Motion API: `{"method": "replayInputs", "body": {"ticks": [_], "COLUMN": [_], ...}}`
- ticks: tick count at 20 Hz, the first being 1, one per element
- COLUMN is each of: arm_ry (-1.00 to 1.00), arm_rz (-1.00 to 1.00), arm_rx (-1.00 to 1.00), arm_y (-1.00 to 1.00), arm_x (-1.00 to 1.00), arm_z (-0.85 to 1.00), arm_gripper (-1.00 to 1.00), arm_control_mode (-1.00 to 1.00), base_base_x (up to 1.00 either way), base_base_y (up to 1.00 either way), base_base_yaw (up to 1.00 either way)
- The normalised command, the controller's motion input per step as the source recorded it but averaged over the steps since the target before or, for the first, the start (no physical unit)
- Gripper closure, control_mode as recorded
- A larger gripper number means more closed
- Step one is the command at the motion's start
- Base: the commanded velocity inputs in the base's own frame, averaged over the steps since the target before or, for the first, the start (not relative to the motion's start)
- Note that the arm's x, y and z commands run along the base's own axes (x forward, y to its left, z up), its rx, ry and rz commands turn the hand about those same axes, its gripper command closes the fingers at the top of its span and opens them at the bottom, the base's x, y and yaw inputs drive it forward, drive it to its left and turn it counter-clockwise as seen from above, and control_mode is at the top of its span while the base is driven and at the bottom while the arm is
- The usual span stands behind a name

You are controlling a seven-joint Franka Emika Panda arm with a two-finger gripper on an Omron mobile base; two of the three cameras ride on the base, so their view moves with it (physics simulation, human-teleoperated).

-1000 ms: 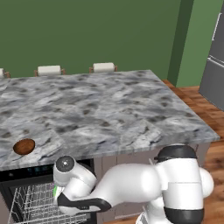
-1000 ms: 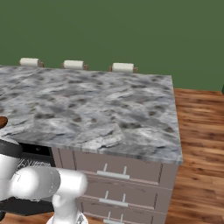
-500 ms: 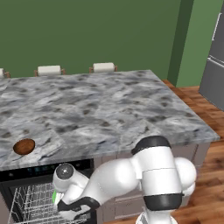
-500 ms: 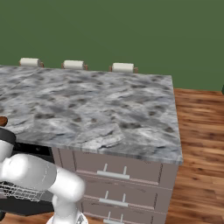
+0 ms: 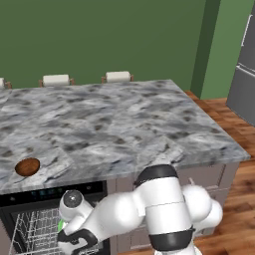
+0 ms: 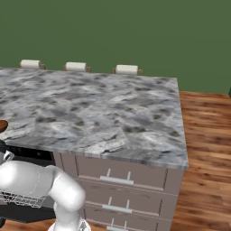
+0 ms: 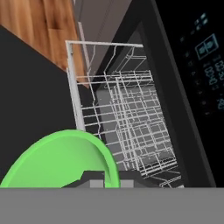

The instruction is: Pick up the cup and bowl from the counter, place them in the dishwasher, and close the dishwasher door.

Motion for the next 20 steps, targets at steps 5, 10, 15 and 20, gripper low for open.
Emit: {"method": "replayInputs", "body": {"ticks": [5,10,15,20], "arm_ry": [0.0,0.0,0.0,0.0], "arm_rz": [0.01,0.01,0.01,0.02], "arm_rx": [0.0,0.0,0.0,0.0], "arm_y": [0.08,0.03,0.05,0.09], "arm_x": [0.12,0.12,0.13,0.17], "arm_z": [-0.35,-0.29,-0.31,-0.37], "arm_gripper": [1.0,1.0,1.0,1.0], "arm_control_mode": [-1.0,-1.0,-1.0,-1.0], "base_base_x": [0.0,0.0,0.0,0.0], "base_base_y": [0.0,0.0,0.0,0.0], "base_base_yaw": [0.0,0.0,0.0,0.0]}}
